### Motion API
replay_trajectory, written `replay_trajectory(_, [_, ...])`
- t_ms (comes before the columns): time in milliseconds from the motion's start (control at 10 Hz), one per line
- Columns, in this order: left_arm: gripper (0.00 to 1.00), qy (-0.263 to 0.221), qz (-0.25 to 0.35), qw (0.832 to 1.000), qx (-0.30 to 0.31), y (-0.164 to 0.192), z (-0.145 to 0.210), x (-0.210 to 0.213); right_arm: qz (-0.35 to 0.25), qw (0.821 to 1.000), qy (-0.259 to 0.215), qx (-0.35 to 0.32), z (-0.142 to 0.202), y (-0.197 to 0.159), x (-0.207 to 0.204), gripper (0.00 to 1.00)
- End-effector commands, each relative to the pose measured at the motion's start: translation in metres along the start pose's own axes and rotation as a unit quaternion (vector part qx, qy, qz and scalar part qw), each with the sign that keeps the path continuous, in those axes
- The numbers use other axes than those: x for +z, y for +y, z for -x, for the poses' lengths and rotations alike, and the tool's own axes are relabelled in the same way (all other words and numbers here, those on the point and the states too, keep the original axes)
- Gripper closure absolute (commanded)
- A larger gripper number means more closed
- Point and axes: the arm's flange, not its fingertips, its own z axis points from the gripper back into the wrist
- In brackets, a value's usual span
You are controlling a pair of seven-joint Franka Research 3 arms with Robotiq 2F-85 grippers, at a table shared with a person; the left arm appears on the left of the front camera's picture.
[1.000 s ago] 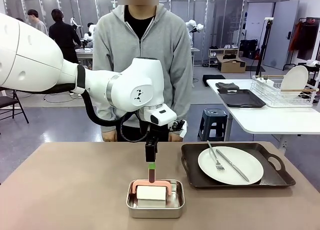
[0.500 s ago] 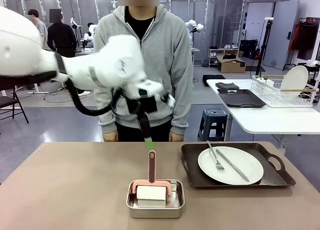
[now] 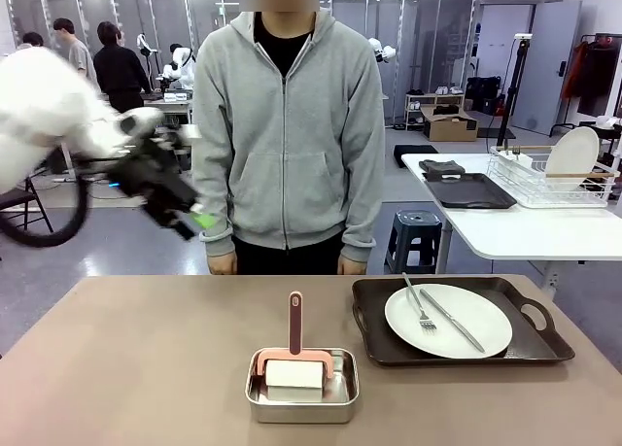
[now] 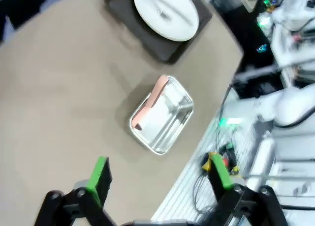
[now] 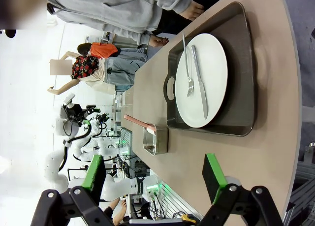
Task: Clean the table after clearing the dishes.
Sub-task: When the right (or left) Handle tray is removed, use the right hand (or left hand) to clean the right (or left) side of the table with the Lint Roller.
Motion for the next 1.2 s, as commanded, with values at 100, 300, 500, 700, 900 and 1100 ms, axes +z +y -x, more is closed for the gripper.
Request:
replay_trajectory(100, [0.0,-0.145,0.047,0.985,0.084,0.04,0.111,0.066,-0.002,1.0,0.0,0.002,0.001,0.003,0.0,0.0])
replay_trajectory(300, [0.0,-0.209,0.092,0.963,0.146,0.08,0.179,0.116,-0.002,1.0,0.0,0.002,0.001,0.003,0.0,0.0])
replay_trajectory(500, [0.0,-0.24,0.115,0.946,0.184,0.102,0.228,0.143,-0.002,1.0,0.0,0.002,0.001,0.003,0.0,0.0])
replay_trajectory(700, [0.0,-0.25,0.118,0.932,0.235,0.119,0.26,0.152,-0.002,1.0,0.0,0.002,0.001,0.003,0.0,0.0])
replay_trajectory(900, [0.0,-0.255,0.107,0.911,0.306,0.131,0.3,0.155,-0.002,1.0,0.0,0.002,0.001,0.003,0.0,0.0])
replay_trajectory(1100, [0.0,-0.264,0.075,0.907,0.32,0.134,0.33,0.156,-0.002,1.0,0.0,0.002,0.001,0.003,0.0,0.0])
